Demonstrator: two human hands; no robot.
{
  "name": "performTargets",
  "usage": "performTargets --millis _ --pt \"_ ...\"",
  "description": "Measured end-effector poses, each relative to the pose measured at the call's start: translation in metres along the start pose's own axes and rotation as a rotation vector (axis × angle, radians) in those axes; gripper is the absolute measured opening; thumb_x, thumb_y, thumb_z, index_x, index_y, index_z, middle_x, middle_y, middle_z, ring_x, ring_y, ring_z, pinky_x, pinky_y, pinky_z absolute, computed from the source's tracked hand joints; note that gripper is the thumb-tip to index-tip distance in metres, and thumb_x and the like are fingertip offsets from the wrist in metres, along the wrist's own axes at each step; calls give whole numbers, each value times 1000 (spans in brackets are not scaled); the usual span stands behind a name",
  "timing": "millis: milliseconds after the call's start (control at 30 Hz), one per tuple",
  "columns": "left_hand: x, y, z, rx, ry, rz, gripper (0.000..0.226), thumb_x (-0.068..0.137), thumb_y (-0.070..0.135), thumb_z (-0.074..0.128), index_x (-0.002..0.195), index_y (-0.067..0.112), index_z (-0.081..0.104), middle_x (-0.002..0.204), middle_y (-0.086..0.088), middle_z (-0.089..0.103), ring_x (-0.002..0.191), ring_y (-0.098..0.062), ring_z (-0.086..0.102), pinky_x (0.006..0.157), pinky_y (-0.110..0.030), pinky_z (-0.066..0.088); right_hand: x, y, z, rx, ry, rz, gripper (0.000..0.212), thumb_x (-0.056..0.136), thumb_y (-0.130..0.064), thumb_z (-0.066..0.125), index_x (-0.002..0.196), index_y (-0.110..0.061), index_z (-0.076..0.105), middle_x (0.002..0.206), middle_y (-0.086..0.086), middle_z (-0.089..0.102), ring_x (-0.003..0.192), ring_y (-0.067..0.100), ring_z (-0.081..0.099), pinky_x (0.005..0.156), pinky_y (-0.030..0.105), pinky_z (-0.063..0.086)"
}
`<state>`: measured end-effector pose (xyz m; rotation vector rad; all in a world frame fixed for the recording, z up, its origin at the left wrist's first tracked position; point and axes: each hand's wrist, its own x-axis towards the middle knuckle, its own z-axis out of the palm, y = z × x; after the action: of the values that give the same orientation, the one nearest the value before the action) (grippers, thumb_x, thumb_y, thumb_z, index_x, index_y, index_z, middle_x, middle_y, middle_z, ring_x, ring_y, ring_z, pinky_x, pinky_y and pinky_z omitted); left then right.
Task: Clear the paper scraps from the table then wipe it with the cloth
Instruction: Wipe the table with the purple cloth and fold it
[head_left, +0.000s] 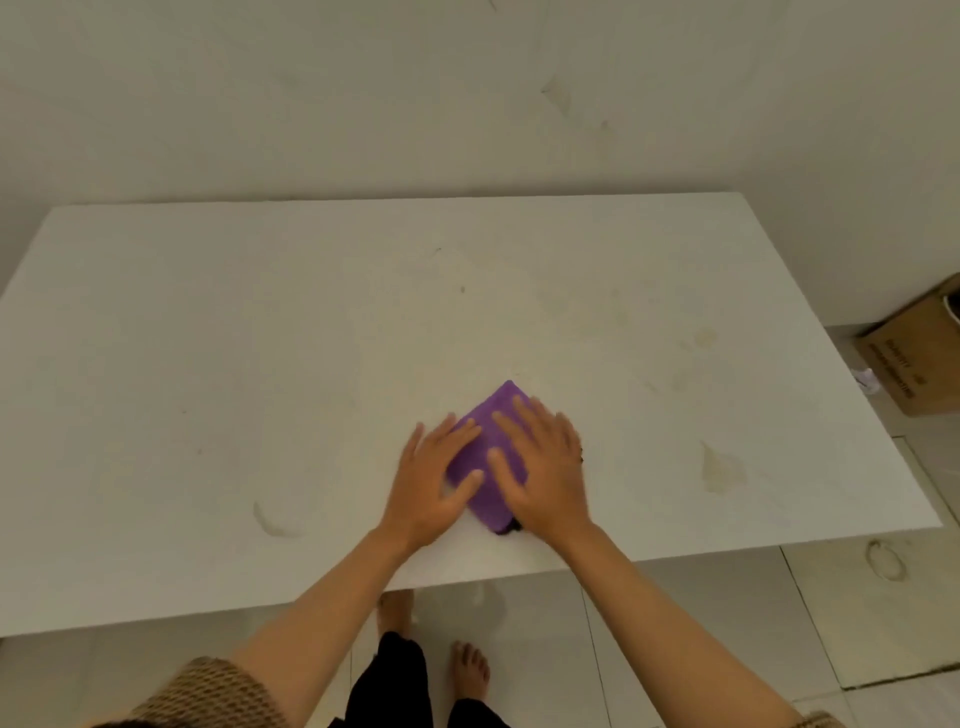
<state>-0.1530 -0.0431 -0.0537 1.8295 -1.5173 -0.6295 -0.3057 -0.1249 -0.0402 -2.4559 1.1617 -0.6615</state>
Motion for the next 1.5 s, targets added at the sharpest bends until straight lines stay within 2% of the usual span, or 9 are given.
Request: performTargets --millis 133,300,533,667,833,967,1233,1333,1500 --pt "3 -43 -37 87 152 -151 58 86 51 30 132 22 49 143 7 42 138 -4 22 117 -30 5 -12 -12 47 -321 -276 -40 73 88 -68 25 148 -27 19 156 2 13 144 31 5 111 56 3" --pt "24 -67 -60 28 228 -262 42 93 35 35 130 21 52 145 6 41 138 0 19 115 -22 0 33 12 57 -308 -237 -4 53 90 -36 34 141 -23 36 146 0 40 134 30 38 111 51 15" --pt "64 -91 -88 -5 283 -291 45 96 33 26 132 19 50 148 7 35 140 1 14 116 -25 -2 126 51 29 26 188 618 44 96 -3 38 139 -8 38 143 16 42 139 34 26 116 49 12" --pt "87 -104 -104 -10 324 -334 40 102 23 25 135 17 46 150 4 33 138 2 14 116 -25 -1 146 -17 67 -20 158 109 54 76 9 42 128 -3 51 127 23 56 121 49 46 110 50 21" --pt "107 -118 -107 64 255 -311 53 95 33 17 140 15 40 152 2 30 141 -4 14 116 -24 -1 126 -78 131 -103 -233 -271 57 83 -11 40 140 -18 40 145 4 42 138 31 30 113 47 17" --pt "124 -129 -108 119 190 -260 54 95 34 16 142 17 36 153 4 26 140 0 10 116 -25 -2 147 -42 123 -82 -186 -81 55 83 -18 39 138 -14 42 142 4 46 135 28 36 112 41 18" --pt "157 -132 -117 137 169 -214 47 100 30 19 143 19 34 153 5 25 142 -2 9 118 -30 -3 193 36 74 -73 295 669 43 93 -6 42 136 -6 43 140 14 47 137 38 29 112 47 20" --pt "175 -128 -120 71 218 -226 50 99 34 16 143 20 35 153 6 26 142 -1 10 117 -26 -4 210 -4 96 -83 351 330 45 84 -2 44 128 -5 51 129 18 56 130 37 39 107 46 26" --pt "209 -123 -126 -68 400 -398 47 102 29 14 141 18 37 151 1 32 142 -8 16 116 -24 -3 224 -93 161 -20 -205 -230 48 87 -9 45 135 -9 46 142 8 45 139 27 29 116 46 19"
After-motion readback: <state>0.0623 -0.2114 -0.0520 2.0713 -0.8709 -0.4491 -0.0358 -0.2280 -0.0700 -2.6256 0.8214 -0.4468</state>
